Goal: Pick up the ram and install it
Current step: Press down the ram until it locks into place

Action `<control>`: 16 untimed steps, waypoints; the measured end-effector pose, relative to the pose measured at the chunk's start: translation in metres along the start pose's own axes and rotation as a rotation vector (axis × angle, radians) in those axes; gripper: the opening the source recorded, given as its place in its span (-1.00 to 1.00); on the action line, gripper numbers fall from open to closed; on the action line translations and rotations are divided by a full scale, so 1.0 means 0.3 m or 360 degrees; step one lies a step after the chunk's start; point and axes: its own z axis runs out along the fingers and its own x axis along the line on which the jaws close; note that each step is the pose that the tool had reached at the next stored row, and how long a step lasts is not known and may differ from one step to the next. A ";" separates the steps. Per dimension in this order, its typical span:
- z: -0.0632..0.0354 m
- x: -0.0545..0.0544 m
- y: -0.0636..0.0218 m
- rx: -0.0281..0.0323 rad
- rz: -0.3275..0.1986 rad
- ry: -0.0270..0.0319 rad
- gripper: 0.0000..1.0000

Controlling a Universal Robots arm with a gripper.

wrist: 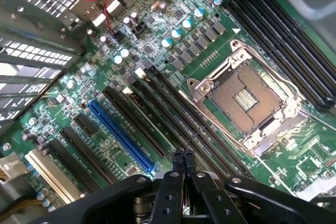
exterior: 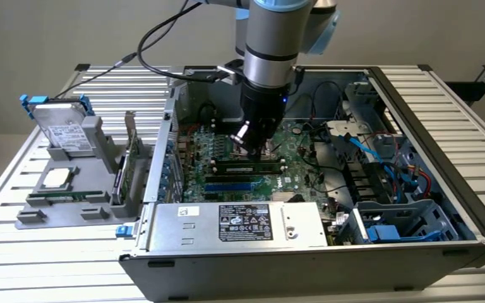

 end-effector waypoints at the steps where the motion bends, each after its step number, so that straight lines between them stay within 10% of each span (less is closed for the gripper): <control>1: 0.000 0.000 0.000 0.00020 0.0021 -0.00035 -0.80; 16: 0.000 0.000 0.000 0.00407 0.0303 -0.00650 -0.80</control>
